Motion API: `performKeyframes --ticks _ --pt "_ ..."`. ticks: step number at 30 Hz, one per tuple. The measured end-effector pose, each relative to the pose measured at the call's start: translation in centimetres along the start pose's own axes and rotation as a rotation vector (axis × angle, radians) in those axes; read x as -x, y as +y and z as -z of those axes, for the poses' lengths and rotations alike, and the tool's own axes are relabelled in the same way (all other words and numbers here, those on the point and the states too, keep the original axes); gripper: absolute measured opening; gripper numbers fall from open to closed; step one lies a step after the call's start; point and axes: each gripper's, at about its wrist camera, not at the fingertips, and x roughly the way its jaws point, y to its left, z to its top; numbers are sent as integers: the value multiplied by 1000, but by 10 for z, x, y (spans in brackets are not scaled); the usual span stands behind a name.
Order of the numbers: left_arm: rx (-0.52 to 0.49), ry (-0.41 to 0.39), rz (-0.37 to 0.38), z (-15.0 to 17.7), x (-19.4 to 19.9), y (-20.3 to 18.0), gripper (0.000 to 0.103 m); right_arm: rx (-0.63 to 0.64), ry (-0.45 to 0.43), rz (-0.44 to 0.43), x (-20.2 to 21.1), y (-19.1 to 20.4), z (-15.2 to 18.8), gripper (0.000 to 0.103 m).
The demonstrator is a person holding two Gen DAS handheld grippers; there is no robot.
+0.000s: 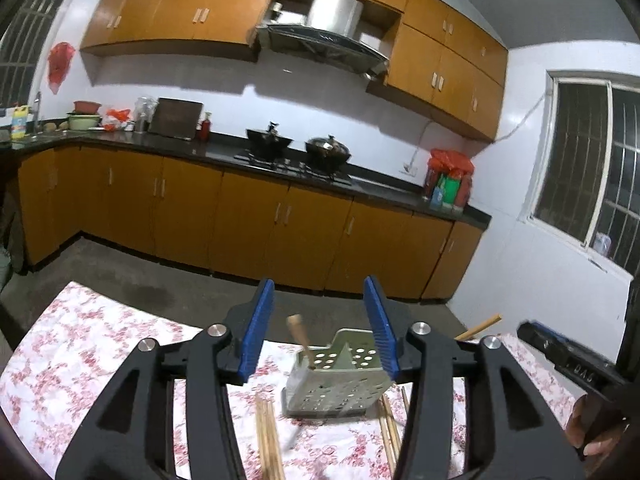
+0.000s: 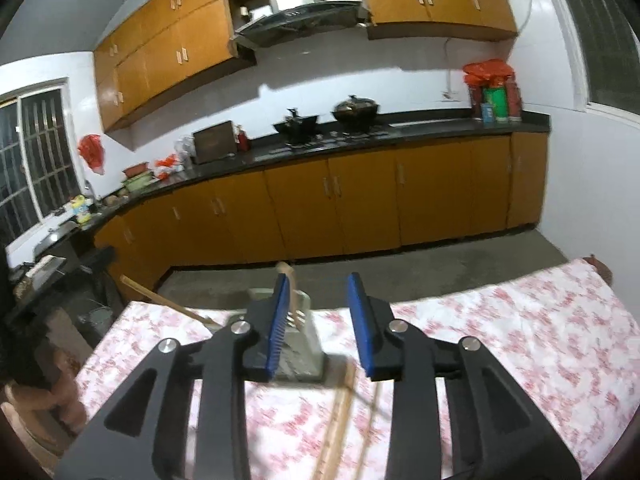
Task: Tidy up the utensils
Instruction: 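Drop the chopstick into the green holder with the right tool while the left tool drops its own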
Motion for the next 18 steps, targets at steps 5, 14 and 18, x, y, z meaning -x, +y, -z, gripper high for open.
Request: performKeyframes --ticks 5,14,18 --pt "14 27 -102 21 16 24 58 -19 144 86 -18 -29 47 34" --pt "-6 287 -239 114 -3 62 58 -41 405 61 -65 -29 152 26" --pt "-10 371 -234 147 -6 66 57 -20 437 55 -70 -20 173 23"
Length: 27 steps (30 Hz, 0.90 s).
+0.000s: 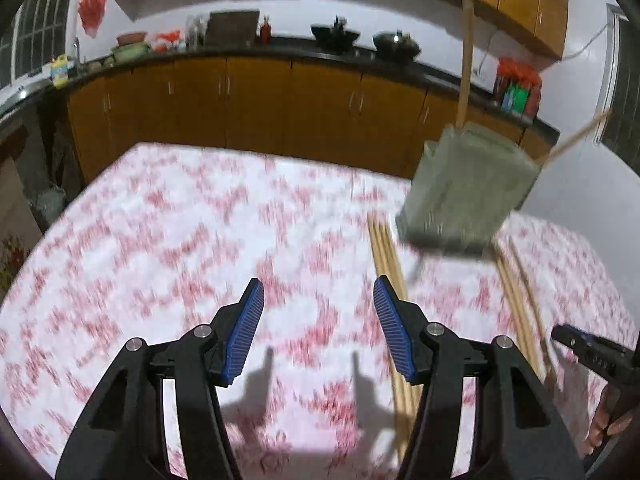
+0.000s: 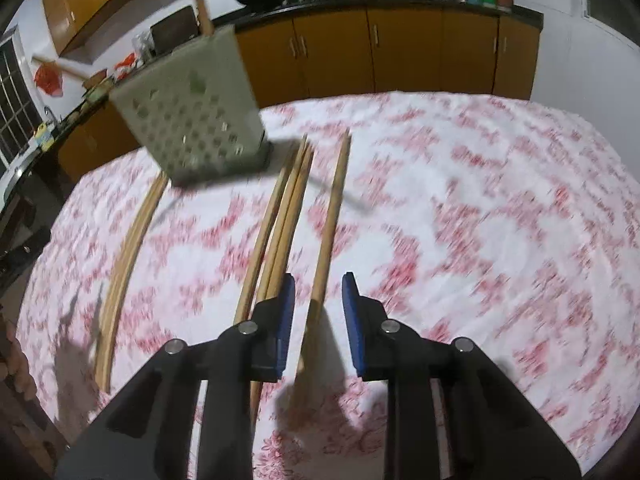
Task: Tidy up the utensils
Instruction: 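Drop the chopstick into the green holder with the right tool while the left tool drops its own, then grasp another wooden chopstick with the right tool while the left tool grasps one too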
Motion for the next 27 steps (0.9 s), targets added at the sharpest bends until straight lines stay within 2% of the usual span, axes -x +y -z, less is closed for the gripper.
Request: performKeyframes --ticks 4,9,15,21,27 --pt "-19 45 19 19 -7 -3 55 -1 19 12 -9 -1 9 20" --pt "-41 80 55 29 -13 -12 48 25 -3 56 -10 -1 10 8" --pt "-83 112 101 38 -18 -27 38 -22 -15 85 -12 -14 3 8" --pt "-135 149 106 45 -25 -40 28 -16 -16 87 -12 -15 3 8" --pt "-166 169 94 49 -30 -45 26 -15 -15 87 -12 -15 3 8"
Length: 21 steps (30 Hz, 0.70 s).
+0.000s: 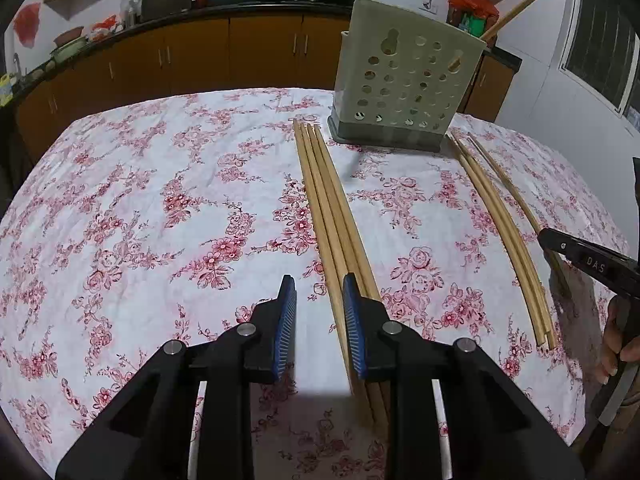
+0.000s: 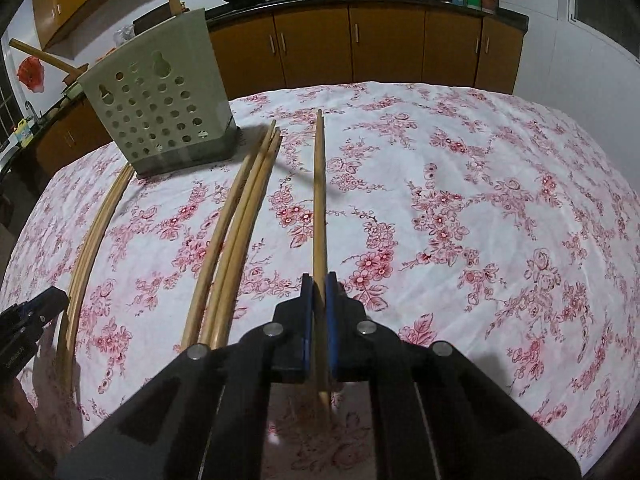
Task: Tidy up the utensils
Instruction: 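Grasp another wooden chopstick with the right tool while the left tool grasps one too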
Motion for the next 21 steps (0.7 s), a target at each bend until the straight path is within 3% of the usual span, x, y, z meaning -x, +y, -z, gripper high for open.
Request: performKeyframes --ticks 11,16,21 --pt "-3 17 -38 -5 -7 2 23 9 6 4 -1 1 -2 9" --pt "9 16 -64 -15 -15 7 9 45 9 -9 -3 12 -3 11" --pt "49 11 -102 -25 -21 27 8 27 -2 12 -10 7 -12 8"
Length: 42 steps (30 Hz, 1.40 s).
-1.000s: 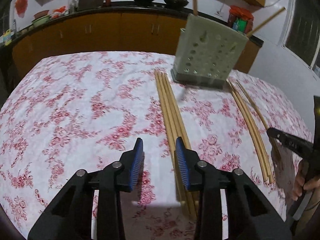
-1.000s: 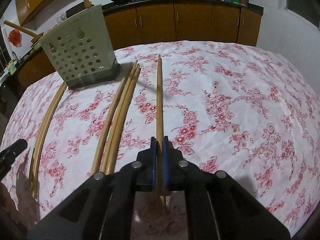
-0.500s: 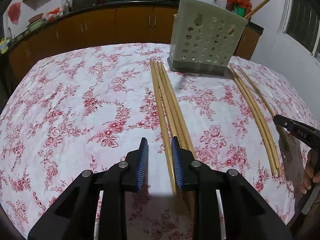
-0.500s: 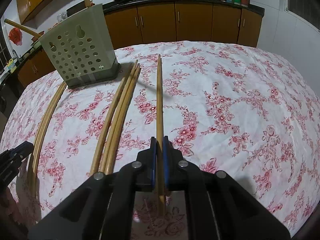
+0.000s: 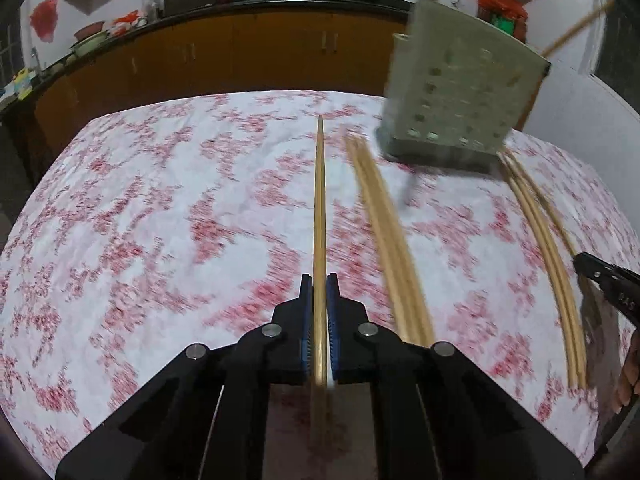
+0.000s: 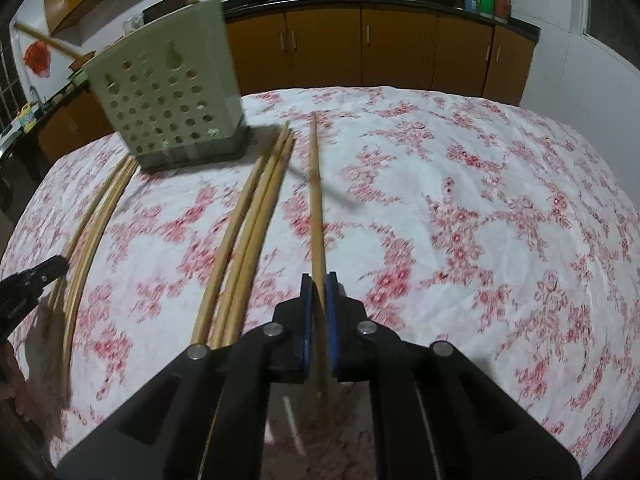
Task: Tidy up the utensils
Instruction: 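Grasp another wooden chopstick with the right tool while the left tool grasps one too, then raise the chopstick upright over the holder with the right tool while the left tool raises its own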
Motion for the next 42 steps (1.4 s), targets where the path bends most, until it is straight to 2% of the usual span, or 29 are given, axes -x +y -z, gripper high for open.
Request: performKeyframes --ticks 4,14,30,36,42 --pt "35 -1 9 -1 -1 14 8 -27 -21 32 -6 -13 -8 8" --pt "67 -1 43 -2 -1 17 9 -22 -37 30 -8 -15 -7 9" --pt "74 -1 52 -1 -1 20 9 -24 -37 28 -7 -15 -4 9" --pt "-9 6 31 6 6 13 9 -3 -35 16 2 -14 7 9" --pt "-8 5 39 7 8 15 8 0 -37 15 5 -16 9 8"
